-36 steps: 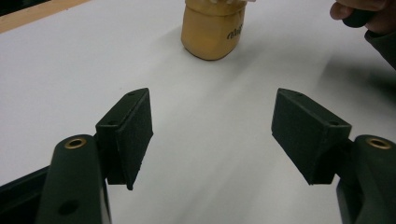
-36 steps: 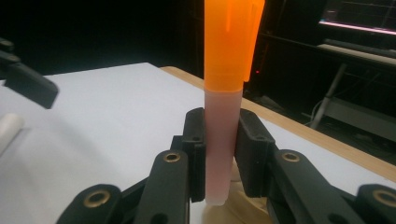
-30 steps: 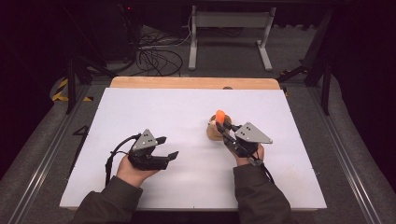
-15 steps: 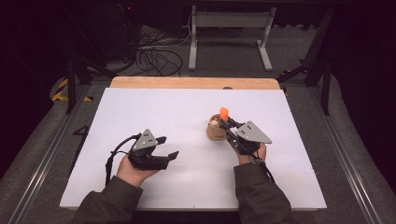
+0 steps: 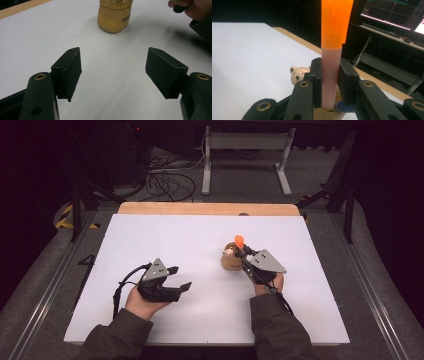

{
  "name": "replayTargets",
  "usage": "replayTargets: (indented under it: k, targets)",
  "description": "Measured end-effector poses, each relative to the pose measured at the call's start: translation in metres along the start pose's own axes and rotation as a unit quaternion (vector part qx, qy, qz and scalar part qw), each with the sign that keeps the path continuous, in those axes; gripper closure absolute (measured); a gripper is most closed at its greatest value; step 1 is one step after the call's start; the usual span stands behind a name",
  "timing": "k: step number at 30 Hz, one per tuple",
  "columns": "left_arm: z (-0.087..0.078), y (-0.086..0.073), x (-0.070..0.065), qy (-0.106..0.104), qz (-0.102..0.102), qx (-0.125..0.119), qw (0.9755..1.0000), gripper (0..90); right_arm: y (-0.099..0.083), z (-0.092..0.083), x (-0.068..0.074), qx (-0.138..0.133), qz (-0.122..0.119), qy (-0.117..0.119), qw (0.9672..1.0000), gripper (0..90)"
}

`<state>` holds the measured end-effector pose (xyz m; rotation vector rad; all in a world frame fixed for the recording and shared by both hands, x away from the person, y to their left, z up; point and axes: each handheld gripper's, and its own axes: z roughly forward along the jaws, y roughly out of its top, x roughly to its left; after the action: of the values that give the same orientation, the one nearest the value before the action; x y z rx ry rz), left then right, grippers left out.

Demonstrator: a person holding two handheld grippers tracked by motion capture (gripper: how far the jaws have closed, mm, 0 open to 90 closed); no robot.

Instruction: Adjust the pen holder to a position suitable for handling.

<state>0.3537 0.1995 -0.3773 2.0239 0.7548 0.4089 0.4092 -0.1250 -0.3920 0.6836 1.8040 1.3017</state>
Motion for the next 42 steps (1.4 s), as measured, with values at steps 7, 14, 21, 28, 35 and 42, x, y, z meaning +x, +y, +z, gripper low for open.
replayTargets:
  k: [7, 14, 21, 28, 35, 42]
  targets:
    - [0.0, 0.0, 0.0, -0.001, -0.001, 0.001, 1.0, 29.5, -0.006, 0.005, 0.0, 0.023, -0.001, 0.001, 0.9997, 75.4]
    - [-0.001, 0.0, 0.001, 0.002, -0.003, -0.002, 1.0, 29.4, -0.007, 0.006, -0.001, 0.027, -0.001, 0.006, 0.9996, 75.0]
    - [-0.002, 0.0, 0.003, 0.004, -0.005, -0.002, 1.0, 30.1, -0.008, 0.007, -0.001, 0.034, -0.003, 0.012, 0.9993, 74.2]
    - [-0.008, 0.001, 0.009, 0.013, -0.01, -0.009, 0.9998, 30.1, -0.008, 0.007, 0.0, 0.037, -0.002, 0.014, 0.9992, 69.7]
    - [-0.009, 0.001, 0.01, 0.015, -0.01, -0.008, 0.9998, 29.9, -0.005, 0.004, 0.0, 0.027, 0.003, 0.013, 0.9995, 64.1]
    - [-0.011, 0.001, 0.011, 0.019, -0.011, -0.01, 0.9997, 29.7, 0.001, 0.0, 0.004, 0.015, 0.011, 0.016, 0.9997, 55.7]
